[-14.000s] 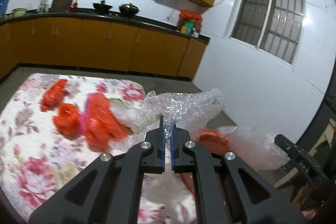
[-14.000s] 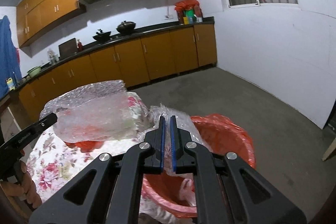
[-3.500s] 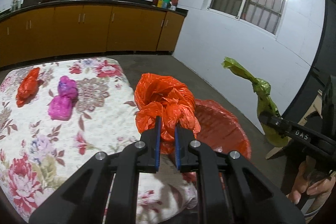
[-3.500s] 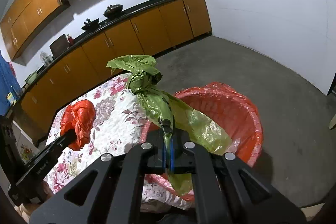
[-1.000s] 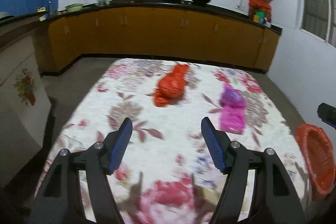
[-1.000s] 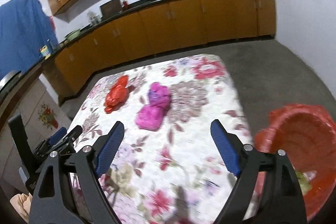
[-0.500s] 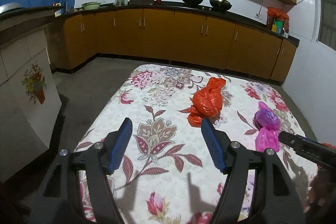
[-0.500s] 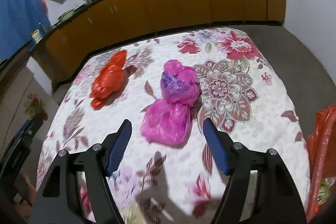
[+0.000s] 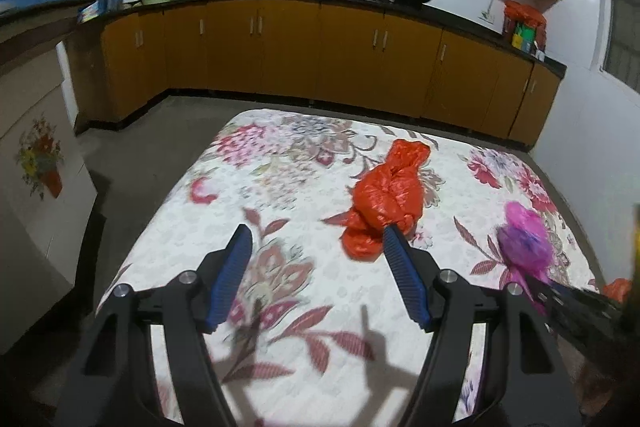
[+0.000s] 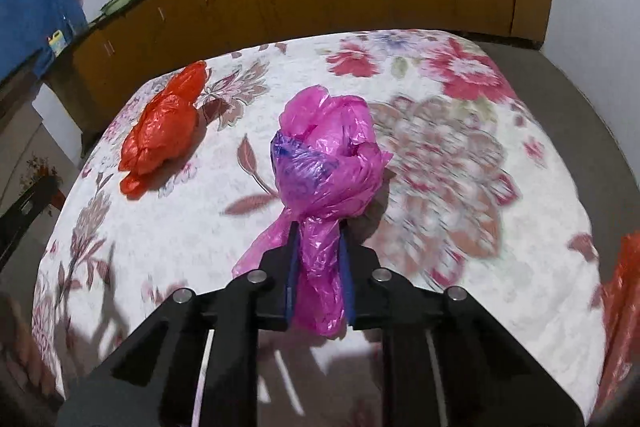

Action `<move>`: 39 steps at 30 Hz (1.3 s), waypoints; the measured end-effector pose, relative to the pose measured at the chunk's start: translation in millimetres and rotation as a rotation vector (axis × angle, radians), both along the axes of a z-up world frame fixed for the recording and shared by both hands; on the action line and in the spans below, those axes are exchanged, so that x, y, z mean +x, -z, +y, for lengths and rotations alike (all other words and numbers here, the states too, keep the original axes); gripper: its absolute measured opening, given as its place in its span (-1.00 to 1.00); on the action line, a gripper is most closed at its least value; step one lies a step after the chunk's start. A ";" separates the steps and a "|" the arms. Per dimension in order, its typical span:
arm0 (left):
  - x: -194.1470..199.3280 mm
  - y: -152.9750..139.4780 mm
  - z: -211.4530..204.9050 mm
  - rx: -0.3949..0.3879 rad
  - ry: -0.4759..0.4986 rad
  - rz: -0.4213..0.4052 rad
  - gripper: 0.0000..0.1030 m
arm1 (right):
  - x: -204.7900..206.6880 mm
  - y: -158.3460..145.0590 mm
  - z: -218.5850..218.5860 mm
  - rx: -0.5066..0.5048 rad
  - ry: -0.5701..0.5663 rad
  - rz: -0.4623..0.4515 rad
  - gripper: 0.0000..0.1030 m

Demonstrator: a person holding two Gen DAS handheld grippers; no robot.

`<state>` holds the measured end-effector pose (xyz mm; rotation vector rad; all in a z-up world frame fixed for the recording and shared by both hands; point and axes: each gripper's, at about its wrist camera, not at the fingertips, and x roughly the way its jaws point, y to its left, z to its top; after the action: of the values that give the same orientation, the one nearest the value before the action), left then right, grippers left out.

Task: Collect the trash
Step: 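Grasp the pink bag with the right tool while the left tool grasps the last orange bag, then carry both bags over the red basket and open both tools to drop them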

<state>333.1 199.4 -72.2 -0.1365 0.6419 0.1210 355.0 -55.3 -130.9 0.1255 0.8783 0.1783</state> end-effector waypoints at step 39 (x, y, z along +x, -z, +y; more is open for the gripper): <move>42.7 18.3 -42.9 0.004 0.143 0.180 -0.42 | -100.3 -34.0 -91.5 0.111 0.088 -0.020 -0.67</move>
<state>375.9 156.6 -90.5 -0.0756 0.8291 -0.0039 254.7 -146.7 -97.0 0.2651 0.8409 0.1461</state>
